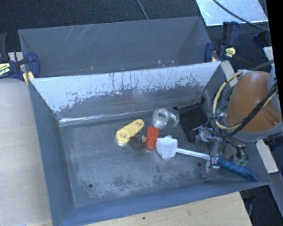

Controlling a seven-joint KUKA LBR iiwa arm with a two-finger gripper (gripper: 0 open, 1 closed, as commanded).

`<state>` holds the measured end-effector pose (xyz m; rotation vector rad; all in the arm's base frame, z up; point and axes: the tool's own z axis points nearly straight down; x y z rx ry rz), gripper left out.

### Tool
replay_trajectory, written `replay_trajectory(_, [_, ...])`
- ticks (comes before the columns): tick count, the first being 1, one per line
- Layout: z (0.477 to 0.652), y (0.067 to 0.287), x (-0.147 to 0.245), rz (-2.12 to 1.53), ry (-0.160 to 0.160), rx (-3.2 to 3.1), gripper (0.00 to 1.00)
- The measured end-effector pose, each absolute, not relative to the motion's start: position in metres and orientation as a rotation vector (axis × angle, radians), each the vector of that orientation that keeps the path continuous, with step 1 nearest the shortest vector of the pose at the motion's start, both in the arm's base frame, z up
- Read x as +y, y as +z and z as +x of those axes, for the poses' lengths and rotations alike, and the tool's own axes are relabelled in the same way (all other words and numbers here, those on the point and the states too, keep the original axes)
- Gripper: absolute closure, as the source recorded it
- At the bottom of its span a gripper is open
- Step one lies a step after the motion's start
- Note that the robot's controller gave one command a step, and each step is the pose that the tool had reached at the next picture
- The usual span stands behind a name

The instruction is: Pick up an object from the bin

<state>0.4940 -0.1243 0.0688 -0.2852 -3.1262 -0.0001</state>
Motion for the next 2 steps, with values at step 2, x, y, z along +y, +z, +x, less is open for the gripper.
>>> replay_trajectory(2, [0.4925, 0.0706, -0.1225, -0.298, 0.003, -3.134, 0.00])
